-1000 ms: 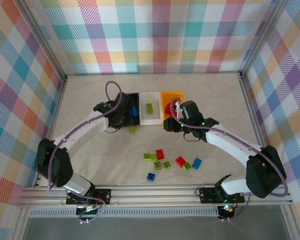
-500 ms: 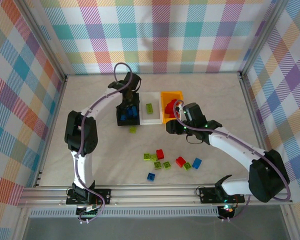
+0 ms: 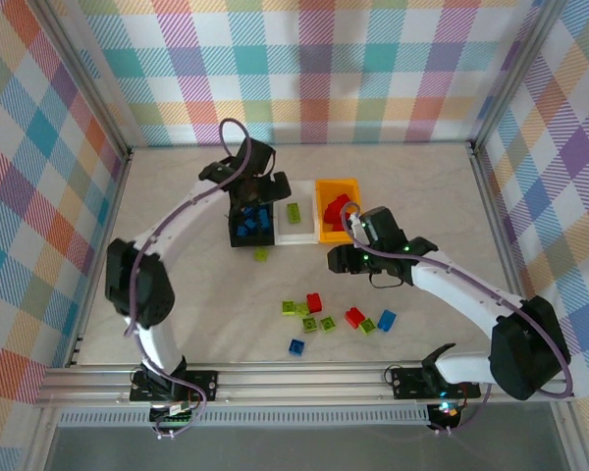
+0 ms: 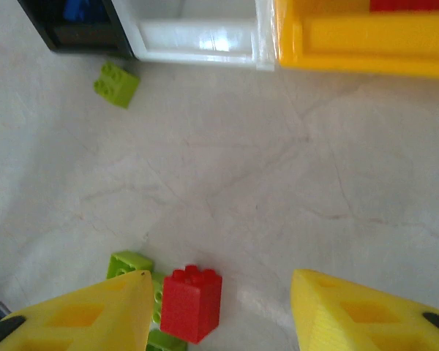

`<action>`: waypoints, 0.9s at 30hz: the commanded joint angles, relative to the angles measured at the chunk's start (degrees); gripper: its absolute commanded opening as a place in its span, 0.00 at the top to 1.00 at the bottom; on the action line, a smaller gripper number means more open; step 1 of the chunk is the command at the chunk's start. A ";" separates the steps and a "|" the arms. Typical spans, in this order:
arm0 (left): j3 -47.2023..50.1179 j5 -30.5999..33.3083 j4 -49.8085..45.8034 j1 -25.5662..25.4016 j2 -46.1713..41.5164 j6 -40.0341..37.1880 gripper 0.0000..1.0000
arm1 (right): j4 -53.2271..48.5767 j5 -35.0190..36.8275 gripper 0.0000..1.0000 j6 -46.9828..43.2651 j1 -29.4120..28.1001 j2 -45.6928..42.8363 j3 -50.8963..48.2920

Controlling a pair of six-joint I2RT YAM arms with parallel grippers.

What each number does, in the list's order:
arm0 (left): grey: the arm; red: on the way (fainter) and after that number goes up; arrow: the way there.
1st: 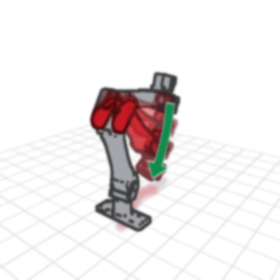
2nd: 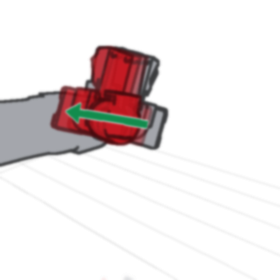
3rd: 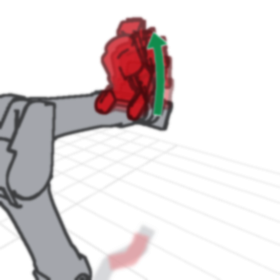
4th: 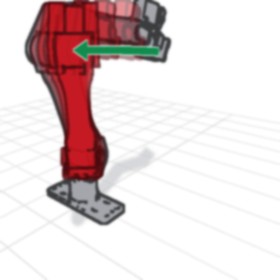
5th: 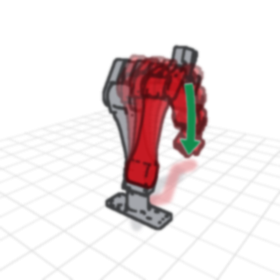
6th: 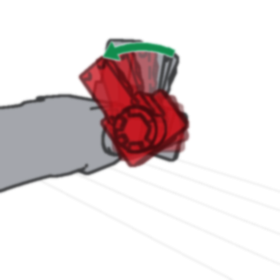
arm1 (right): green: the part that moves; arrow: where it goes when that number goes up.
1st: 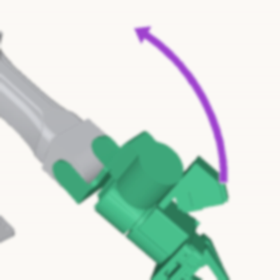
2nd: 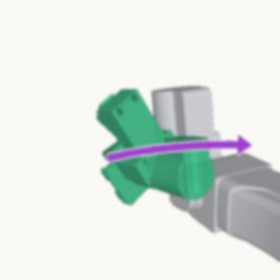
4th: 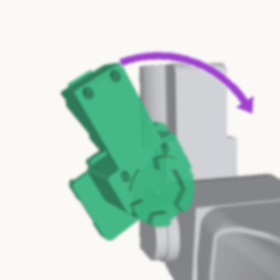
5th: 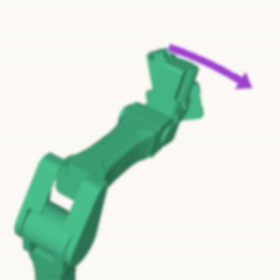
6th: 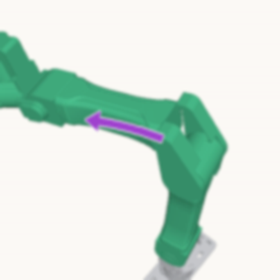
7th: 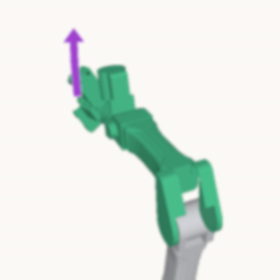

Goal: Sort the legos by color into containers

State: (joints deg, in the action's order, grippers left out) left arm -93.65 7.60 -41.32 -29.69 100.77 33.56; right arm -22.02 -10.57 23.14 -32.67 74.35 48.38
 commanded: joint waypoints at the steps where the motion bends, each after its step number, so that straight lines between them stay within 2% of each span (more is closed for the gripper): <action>1: 5.83 -2.15 1.73 -3.58 -6.90 -0.04 0.00 | -5.34 -2.64 0.47 -0.59 -1.66 1.65 -1.77; 5: 16.36 -2.39 3.99 -6.06 -13.78 1.58 0.00 | -5.06 -3.05 0.45 1.09 -6.68 3.44 -2.70; 9: 25.59 -2.55 5.04 -6.17 -19.54 2.80 0.00 | -1.88 -2.88 0.44 3.44 -11.83 7.18 -1.51; 13: 32.01 -1.05 3.38 -6.17 -24.40 2.88 0.00 | 0.04 -1.15 0.44 4.28 -14.37 11.13 0.49; 19: 37.14 0.55 1.30 -6.17 -29.40 3.34 0.00 | 0.16 3.60 0.43 5.06 -16.31 15.59 3.09; 27: 39.34 1.95 1.07 -5.98 -30.73 3.69 0.00 | -1.91 5.95 0.43 5.00 -16.91 18.44 4.86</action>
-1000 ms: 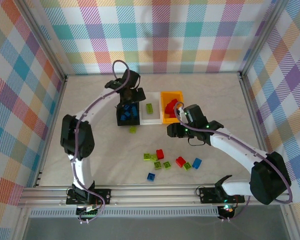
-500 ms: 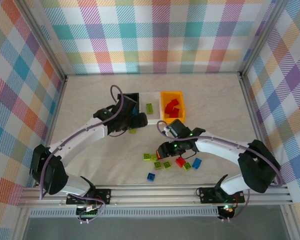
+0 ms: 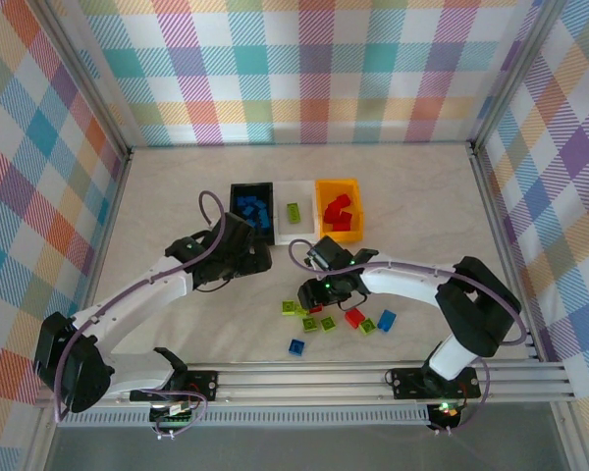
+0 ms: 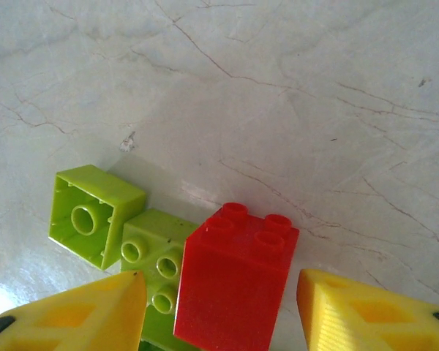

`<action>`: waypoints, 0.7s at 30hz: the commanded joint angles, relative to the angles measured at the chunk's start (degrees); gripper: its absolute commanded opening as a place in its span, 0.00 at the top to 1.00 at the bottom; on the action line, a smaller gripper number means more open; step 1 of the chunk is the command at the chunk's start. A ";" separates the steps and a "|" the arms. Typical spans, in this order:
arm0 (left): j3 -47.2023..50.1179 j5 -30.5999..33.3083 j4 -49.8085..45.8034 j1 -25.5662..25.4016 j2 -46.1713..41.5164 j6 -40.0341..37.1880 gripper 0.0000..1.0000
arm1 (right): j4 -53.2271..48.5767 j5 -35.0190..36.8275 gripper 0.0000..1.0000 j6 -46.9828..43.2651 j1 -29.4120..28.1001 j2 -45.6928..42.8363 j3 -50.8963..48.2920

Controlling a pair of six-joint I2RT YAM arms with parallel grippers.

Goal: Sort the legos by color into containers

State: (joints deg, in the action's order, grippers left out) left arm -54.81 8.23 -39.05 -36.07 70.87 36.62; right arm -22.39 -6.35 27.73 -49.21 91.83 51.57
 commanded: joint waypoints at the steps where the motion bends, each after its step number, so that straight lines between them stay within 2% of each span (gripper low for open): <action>1: 0.49 1.33 -1.12 0.39 -0.90 0.60 0.00 | -2.05 1.92 0.43 0.20 -0.45 1.13 1.84; 6: 0.49 1.96 -1.21 0.49 -0.60 0.45 0.00 | -4.12 2.90 0.43 -0.42 -0.98 1.84 2.44; 12: 0.59 2.05 -1.48 0.70 -0.29 0.55 0.00 | -7.30 7.44 0.51 -0.39 -0.86 1.71 2.49; 16: 0.74 2.12 -1.47 0.71 -0.29 0.48 0.00 | -7.52 9.08 0.51 -0.22 -0.58 0.44 2.04; 21: 0.73 2.05 -1.38 0.74 0.04 0.57 0.00 | -5.87 7.37 0.46 -0.65 -0.45 2.13 2.73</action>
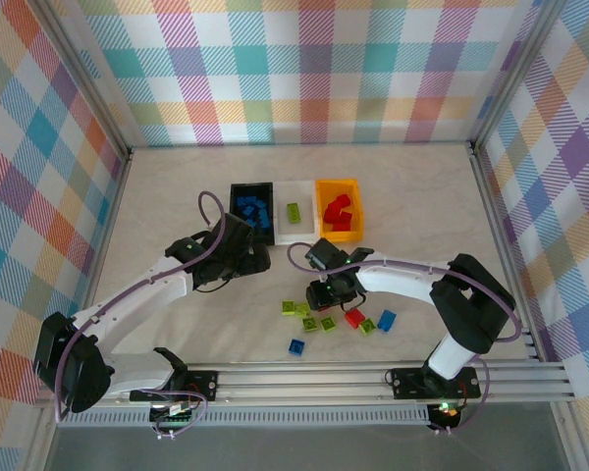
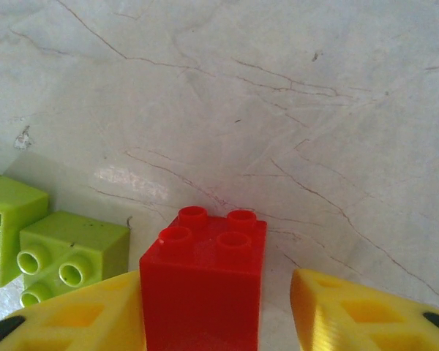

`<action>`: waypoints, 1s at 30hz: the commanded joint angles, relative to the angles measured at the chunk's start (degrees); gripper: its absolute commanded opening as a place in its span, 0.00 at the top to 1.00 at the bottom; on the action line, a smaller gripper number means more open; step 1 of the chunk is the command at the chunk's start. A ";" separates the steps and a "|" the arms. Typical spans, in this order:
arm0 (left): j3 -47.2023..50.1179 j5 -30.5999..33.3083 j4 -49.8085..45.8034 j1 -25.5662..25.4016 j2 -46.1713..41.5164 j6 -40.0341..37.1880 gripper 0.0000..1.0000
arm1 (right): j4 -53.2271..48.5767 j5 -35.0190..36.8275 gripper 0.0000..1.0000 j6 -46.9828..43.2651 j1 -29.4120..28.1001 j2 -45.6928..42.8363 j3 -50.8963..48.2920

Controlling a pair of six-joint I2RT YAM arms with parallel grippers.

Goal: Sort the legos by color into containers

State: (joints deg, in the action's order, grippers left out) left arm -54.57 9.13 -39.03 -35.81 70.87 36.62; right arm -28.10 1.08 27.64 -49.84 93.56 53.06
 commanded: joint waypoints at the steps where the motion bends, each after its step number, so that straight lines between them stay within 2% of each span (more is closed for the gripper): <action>1: 0.43 1.09 -1.45 0.48 0.08 0.57 0.00 | 0.18 -0.11 0.47 -0.57 0.19 0.93 1.43; 11: 0.34 0.61 -1.54 0.48 -0.69 0.29 0.00 | 2.50 0.32 0.69 -1.42 2.09 -1.29 1.55; 15: 0.34 -0.70 -0.73 0.48 -1.19 -0.27 0.00 | 2.37 -0.06 0.72 -3.46 6.69 -5.93 2.41; 19: 0.24 -1.53 -0.44 0.48 -1.16 -0.68 0.00 | 0.53 -0.64 0.72 -7.16 13.57 -8.26 8.14; 22: 0.25 -2.58 -0.26 0.48 -0.85 -1.37 0.00 | 0.87 -1.34 0.72 -8.91 18.18 -5.79 13.40; 30: 0.51 -6.24 -0.36 0.38 0.31 -2.38 0.01 | -0.05 -0.79 0.71 -10.24 25.02 11.46 31.38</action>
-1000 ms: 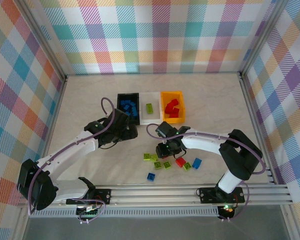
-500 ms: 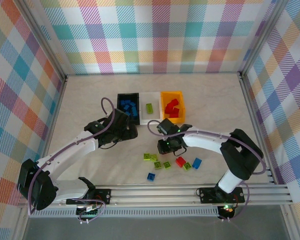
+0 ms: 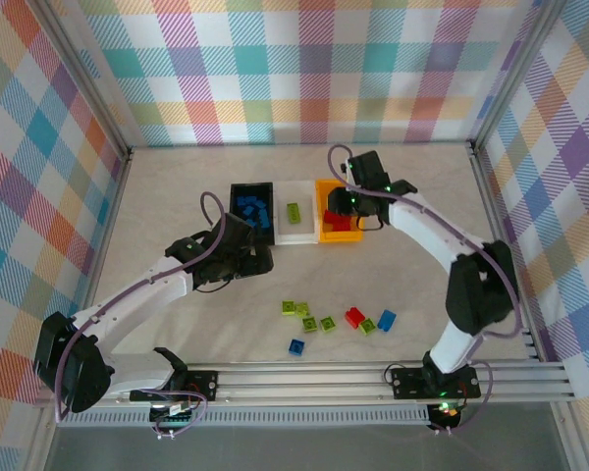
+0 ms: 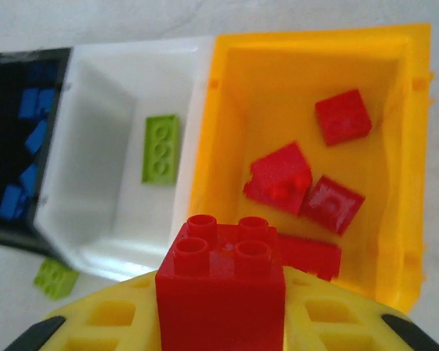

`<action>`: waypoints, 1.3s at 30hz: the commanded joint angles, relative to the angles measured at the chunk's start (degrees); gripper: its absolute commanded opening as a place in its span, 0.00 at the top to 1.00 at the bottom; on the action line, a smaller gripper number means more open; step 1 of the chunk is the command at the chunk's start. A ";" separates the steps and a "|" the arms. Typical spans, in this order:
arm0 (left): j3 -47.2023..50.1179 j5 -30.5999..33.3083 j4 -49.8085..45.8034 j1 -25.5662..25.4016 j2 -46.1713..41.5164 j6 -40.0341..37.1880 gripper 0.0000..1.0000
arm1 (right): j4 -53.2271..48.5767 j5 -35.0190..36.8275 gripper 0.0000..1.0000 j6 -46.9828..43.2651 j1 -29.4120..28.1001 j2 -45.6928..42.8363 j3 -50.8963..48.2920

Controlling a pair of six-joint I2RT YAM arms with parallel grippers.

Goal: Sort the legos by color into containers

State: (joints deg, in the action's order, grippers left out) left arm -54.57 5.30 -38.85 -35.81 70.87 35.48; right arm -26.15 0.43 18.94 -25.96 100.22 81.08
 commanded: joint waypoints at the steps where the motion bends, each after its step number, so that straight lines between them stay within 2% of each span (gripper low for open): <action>1: 0.64 -2.64 -0.72 0.31 0.69 -1.43 0.01 | -2.46 0.22 0.71 -1.53 1.51 6.91 5.36; 6: 1.92 -4.59 -0.94 -0.21 1.03 -1.47 0.01 | -3.56 0.82 0.69 -0.37 2.87 13.28 11.54; 8: 2.42 -5.36 -0.92 -0.40 1.04 -1.45 0.01 | -3.47 0.13 0.59 0.13 3.12 13.90 12.50; 10: 2.61 -6.04 -0.88 -0.70 1.03 -1.69 0.01 | -2.56 -0.47 0.52 -0.04 3.27 13.35 12.44; 16: 2.23 -7.67 -1.01 -2.25 2.02 -3.21 0.01 | -1.64 -1.61 0.44 -0.62 3.22 8.28 11.25; 22: 0.31 -7.63 -1.36 -7.57 5.89 -4.02 0.07 | 1.39 -4.53 0.43 1.17 3.09 -1.02 1.89; 26: -0.88 -6.79 -0.54 -11.73 10.64 -4.19 0.16 | 4.34 -6.63 0.43 2.65 2.51 -7.63 -7.64; 31: -4.06 -6.98 0.47 -15.77 17.93 -6.26 0.22 | 5.93 -7.46 0.44 3.65 2.13 -13.28 -16.02; 35: -6.95 -7.04 -1.08 -17.07 23.04 -7.05 0.34 | 6.07 -6.03 0.43 3.59 2.14 -16.29 -19.39; 37: -7.13 -7.55 -1.85 -17.42 23.52 -7.16 0.34 | 5.98 -5.45 0.43 3.39 2.18 -17.13 -20.11; 39: -7.29 -7.77 -3.28 -18.24 23.48 -7.20 0.29 | 6.03 -5.11 0.43 3.29 2.31 -17.67 -20.66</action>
State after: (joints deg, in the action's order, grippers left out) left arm -60.23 -1.78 -39.07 -52.75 94.41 29.26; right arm -21.89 -5.17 21.85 -23.59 84.95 60.71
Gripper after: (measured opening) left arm 0.692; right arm 0.566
